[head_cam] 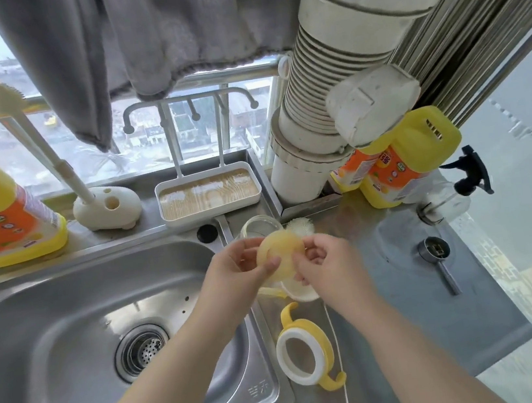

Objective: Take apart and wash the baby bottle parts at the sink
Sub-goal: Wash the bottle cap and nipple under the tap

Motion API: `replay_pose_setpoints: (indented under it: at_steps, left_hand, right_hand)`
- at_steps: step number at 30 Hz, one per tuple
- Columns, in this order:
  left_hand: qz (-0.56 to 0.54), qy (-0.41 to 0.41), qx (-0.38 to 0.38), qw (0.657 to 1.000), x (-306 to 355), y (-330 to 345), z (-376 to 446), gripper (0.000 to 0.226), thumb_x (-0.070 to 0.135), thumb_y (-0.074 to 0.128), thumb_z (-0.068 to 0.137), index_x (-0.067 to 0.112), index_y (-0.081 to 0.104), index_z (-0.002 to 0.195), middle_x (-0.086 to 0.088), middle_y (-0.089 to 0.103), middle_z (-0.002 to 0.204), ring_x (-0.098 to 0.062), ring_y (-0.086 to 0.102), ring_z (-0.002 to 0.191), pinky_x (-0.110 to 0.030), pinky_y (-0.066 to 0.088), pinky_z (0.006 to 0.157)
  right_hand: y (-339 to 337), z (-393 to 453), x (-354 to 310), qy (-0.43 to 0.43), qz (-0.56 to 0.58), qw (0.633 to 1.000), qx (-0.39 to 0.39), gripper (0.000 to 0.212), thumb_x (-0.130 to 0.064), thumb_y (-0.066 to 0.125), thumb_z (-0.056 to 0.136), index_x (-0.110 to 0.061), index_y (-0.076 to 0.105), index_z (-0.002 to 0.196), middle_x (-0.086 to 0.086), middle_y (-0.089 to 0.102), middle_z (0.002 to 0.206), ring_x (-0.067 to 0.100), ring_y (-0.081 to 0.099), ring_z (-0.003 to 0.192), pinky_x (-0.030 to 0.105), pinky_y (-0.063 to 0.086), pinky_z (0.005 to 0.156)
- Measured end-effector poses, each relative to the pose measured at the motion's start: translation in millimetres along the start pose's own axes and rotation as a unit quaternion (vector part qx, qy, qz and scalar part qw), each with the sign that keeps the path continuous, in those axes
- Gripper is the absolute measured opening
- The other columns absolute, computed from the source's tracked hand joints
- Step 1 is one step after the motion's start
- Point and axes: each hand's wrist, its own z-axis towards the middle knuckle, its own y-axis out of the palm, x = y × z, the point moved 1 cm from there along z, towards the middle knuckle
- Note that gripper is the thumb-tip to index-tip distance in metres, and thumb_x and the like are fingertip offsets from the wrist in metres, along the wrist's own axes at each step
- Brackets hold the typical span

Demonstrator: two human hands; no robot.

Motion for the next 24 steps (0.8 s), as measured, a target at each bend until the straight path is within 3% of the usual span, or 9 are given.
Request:
replay_pose_setpoints:
  at_steps: [4,8,13,16,21,24]
  left_hand:
    - [0.013,0.022,0.042,0.999,6.3,-10.2,8.3,0.028,0.012,0.073,0.082,0.029,0.061,0.101,-0.003,0.065,0.101,-0.019,0.063,0.092,-0.030,0.054,0.080]
    - [0.072,0.040,0.059,0.995,3.2,-20.8,9.6,0.030,0.009,0.069,0.085,0.033,0.059,0.101,0.006,0.061,0.099,-0.011,0.060,0.087,-0.013,0.047,0.066]
    - [0.113,0.041,0.052,0.991,-6.7,-24.6,9.5,0.033,0.012,0.070,0.084,0.037,0.058,0.102,0.005,0.060,0.105,-0.013,0.060,0.092,-0.020,0.049,0.072]
    - [0.134,0.035,0.038,0.990,-10.2,-24.3,10.6,0.035,0.014,0.069,0.085,0.034,0.057,0.111,0.006,0.057,0.110,-0.011,0.059,0.095,-0.016,0.047,0.069]
    - [0.177,0.029,0.015,0.984,-11.9,-21.7,14.1,0.040,0.020,0.067,0.087,0.035,0.052,0.122,0.007,0.051,0.121,-0.007,0.056,0.101,-0.015,0.044,0.071]
    - [0.206,0.021,-0.001,0.978,-12.3,-20.0,13.8,0.043,0.022,0.065,0.089,0.035,0.050,0.127,0.008,0.047,0.127,-0.007,0.053,0.105,-0.014,0.041,0.073]
  right_hand:
    - [-6.6,32.9,-10.8,0.000,-0.047,0.998,0.036,0.011,-0.021,0.061,0.086,-0.028,0.058,0.078,-0.001,0.069,0.070,0.012,0.066,0.068,0.030,0.056,0.068]
    - [5.0,52.3,-12.4,0.014,-0.096,0.995,-0.002,0.004,-0.021,0.060,0.086,-0.020,0.061,0.090,-0.003,0.067,0.074,0.011,0.063,0.072,0.017,0.044,0.056]
    - [12.4,51.6,-12.6,-0.043,-0.166,0.985,0.008,0.010,-0.021,0.059,0.088,-0.016,0.062,0.097,-0.007,0.057,0.071,0.005,0.052,0.062,0.014,0.039,0.051]
    - [14.4,47.8,-10.9,-0.069,-0.200,0.977,0.006,0.017,-0.026,0.057,0.092,-0.016,0.060,0.106,-0.006,0.059,0.076,0.009,0.056,0.067,0.017,0.043,0.055]
    - [18.6,40.8,-8.7,-0.111,-0.229,0.967,0.017,0.031,-0.031,0.054,0.094,-0.020,0.053,0.124,-0.002,0.065,0.099,0.016,0.061,0.088,0.026,0.053,0.072]
    - [20.4,39.1,-8.4,-0.103,-0.201,0.974,0.017,0.033,-0.026,0.054,0.094,-0.023,0.051,0.127,-0.004,0.063,0.094,0.015,0.060,0.085,0.024,0.052,0.069]
